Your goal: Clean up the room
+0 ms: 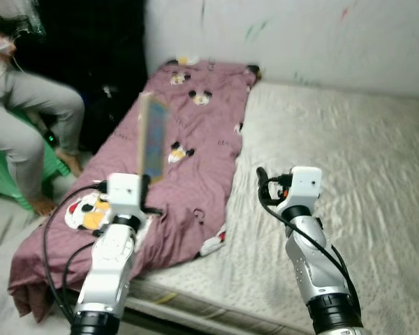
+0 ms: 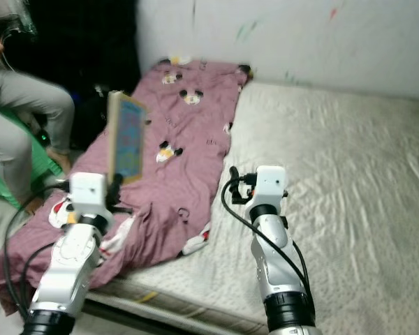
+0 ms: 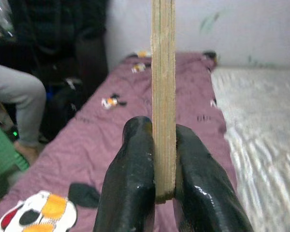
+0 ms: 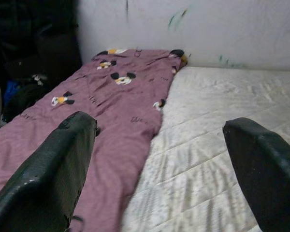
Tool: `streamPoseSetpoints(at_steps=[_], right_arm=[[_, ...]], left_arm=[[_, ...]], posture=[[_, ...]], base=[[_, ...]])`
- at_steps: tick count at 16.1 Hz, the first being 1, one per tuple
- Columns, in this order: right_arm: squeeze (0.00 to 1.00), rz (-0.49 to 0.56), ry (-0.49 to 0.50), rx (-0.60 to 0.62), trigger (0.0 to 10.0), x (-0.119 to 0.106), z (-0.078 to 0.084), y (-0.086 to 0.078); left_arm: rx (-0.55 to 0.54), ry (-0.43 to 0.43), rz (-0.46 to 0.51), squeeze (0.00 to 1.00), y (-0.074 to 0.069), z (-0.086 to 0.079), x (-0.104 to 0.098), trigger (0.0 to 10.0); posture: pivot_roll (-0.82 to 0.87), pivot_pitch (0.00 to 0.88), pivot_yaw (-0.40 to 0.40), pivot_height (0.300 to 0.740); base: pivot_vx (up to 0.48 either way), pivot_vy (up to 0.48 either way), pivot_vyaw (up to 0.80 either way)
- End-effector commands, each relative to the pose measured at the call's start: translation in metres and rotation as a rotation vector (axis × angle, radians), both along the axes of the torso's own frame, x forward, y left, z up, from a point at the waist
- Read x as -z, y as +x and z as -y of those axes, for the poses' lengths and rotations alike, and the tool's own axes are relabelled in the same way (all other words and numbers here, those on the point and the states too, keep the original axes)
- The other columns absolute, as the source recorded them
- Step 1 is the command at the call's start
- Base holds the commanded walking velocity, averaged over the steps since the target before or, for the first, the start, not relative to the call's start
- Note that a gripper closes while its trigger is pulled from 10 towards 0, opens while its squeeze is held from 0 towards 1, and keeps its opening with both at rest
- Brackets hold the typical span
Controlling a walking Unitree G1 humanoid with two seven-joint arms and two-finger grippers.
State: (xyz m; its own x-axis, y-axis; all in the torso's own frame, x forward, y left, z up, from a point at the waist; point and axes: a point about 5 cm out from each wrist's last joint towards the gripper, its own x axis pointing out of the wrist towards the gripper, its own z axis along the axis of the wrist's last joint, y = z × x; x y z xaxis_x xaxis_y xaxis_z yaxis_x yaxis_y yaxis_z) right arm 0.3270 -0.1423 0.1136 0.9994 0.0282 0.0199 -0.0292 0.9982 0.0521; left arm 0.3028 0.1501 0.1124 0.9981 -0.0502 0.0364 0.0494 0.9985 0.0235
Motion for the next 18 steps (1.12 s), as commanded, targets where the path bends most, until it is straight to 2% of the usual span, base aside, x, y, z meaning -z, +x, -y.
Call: streamPoseSetpoints(at_steps=[1,2,8,10,18], right_arm=[[0.0,-0.004,-0.015,0.026,10.0,0.0012,0.0101,-0.0002],[0.0,-0.003,-0.016,0.025,10.0,0.0011,0.01,0.0001],[0.0,-0.005,-0.015,0.029,10.0,0.0015,0.0099,0.0007],[0.0,-0.02,0.013,0.027,10.0,0.003,0.0092,0.0012],[0.0,-0.012,-0.013,0.025,10.0,0.0012,0.0083,0.0039]], left_arm=[[0.045,-0.008,0.052,0.0,0.0018,0.0134,-0.011,10.0],[0.048,-0.034,0.055,0.0,0.0016,0.0147,-0.0112,10.0],[0.051,-0.046,0.058,0.0,0.0019,0.0151,-0.0117,10.0],[0.053,-0.041,0.059,0.0,0.0021,0.0156,-0.0121,10.0],[0.062,-0.026,0.058,0.0,0.0039,0.0179,-0.0121,10.0]], posture=[[-0.05,0.0,0.045,0.74],[-0.05,0.0,0.044,0.74],[-0.05,0.0,0.044,0.74],[-0.05,0.0,0.044,0.74],[-0.05,0.0,0.04,0.74]], base=[[0.0,0.0,0.0],[0.0,0.0,0.0],[0.0,0.0,0.0],[0.0,0.0,-0.57],[0.0,0.0,-0.8]])
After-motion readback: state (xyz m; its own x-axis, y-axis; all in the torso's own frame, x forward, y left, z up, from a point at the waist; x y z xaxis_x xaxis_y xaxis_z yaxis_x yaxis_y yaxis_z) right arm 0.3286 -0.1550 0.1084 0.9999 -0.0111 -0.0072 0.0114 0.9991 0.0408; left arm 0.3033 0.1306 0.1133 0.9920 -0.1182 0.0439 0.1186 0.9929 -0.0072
